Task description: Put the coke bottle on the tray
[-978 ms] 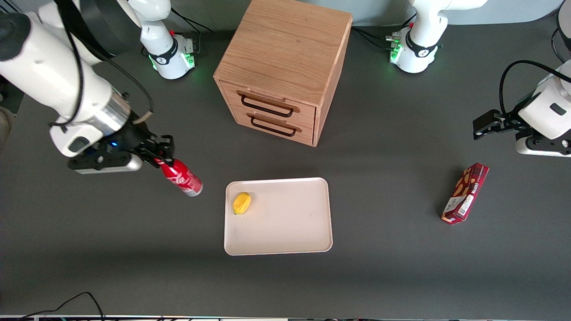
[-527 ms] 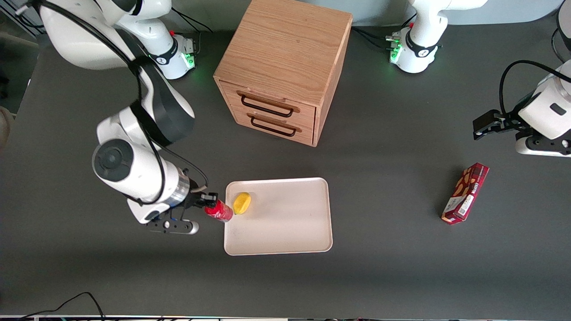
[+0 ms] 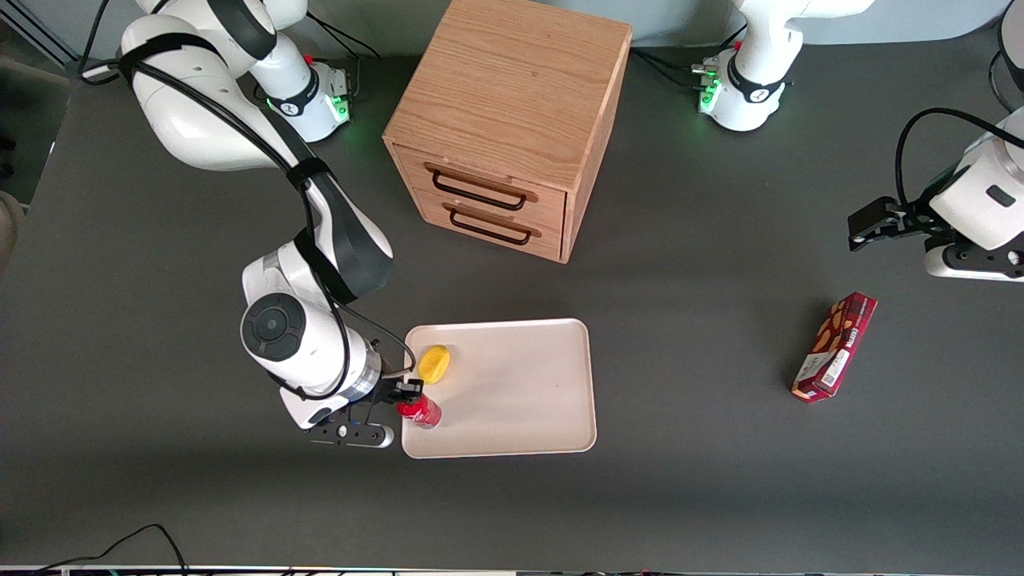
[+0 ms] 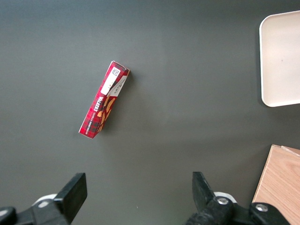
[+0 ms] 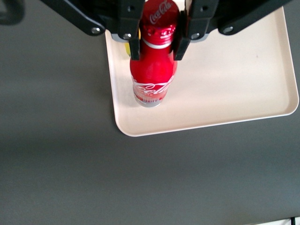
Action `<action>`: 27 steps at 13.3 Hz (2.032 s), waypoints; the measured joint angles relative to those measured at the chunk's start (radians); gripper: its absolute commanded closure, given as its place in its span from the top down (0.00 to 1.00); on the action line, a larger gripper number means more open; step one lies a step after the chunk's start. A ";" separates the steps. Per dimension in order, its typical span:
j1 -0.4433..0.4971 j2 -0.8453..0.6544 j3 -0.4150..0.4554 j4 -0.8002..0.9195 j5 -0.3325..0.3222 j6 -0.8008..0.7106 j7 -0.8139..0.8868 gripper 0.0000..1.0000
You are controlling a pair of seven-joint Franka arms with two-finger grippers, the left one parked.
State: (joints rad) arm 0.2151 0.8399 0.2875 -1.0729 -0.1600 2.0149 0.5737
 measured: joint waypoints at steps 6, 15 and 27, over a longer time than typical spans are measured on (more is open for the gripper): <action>0.012 0.044 -0.021 0.006 0.000 0.032 0.000 0.00; 0.011 0.043 -0.021 0.055 0.000 0.059 0.005 1.00; -0.100 -0.554 -0.018 0.014 0.013 -0.558 -0.093 1.00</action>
State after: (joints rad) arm 0.1149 0.2854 0.2696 -1.0588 -0.1474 1.4573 0.4811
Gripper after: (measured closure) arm 0.000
